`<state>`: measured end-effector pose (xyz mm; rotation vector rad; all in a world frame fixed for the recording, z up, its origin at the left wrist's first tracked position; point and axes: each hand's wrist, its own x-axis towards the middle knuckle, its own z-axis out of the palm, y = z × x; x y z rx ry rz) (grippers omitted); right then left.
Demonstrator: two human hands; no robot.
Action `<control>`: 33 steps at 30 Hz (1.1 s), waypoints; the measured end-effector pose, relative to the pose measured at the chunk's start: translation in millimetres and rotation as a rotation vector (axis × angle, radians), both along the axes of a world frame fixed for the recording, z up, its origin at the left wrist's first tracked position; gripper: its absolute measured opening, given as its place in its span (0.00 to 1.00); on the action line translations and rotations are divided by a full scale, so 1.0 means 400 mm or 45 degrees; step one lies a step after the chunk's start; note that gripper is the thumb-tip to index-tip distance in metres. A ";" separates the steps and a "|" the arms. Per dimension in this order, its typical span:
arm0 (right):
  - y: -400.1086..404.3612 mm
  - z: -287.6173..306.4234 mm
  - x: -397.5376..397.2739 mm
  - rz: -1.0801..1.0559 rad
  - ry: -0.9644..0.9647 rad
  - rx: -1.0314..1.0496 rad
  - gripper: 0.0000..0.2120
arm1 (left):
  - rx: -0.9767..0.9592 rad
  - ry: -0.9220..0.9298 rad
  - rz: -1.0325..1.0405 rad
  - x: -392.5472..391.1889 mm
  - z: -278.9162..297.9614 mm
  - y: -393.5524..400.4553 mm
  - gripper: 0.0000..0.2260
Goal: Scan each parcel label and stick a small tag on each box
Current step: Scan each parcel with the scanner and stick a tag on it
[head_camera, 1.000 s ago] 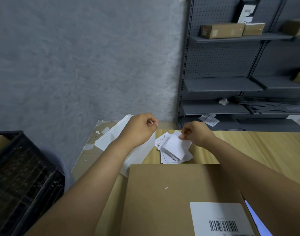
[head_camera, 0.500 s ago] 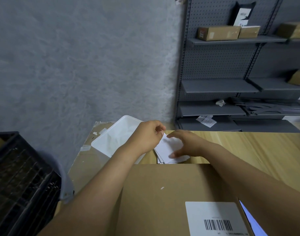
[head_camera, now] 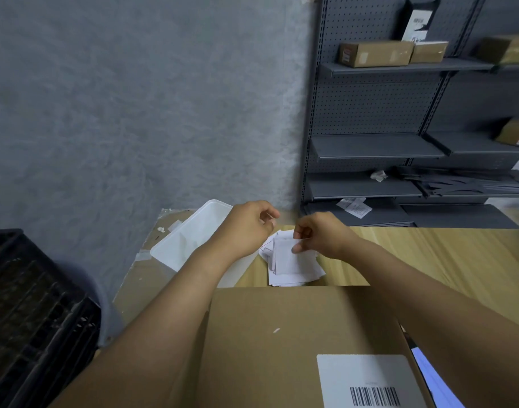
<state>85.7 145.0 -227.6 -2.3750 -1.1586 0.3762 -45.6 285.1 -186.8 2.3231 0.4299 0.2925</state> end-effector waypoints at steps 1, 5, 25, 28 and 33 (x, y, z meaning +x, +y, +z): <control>-0.005 0.007 0.005 -0.010 0.013 0.006 0.10 | -0.002 0.011 -0.006 0.003 0.001 -0.001 0.08; -0.029 0.024 0.018 -0.038 0.092 0.068 0.07 | -0.026 0.156 -0.090 0.016 -0.001 -0.017 0.13; -0.116 0.008 0.032 -0.229 0.837 0.455 0.12 | -0.417 0.202 0.088 0.091 -0.030 -0.056 0.12; -0.121 0.017 0.029 -0.222 0.913 0.403 0.17 | -0.434 0.120 0.125 0.097 -0.030 -0.052 0.11; -0.142 0.027 0.038 -0.171 0.960 0.342 0.20 | -0.297 0.035 0.226 0.103 -0.040 -0.044 0.10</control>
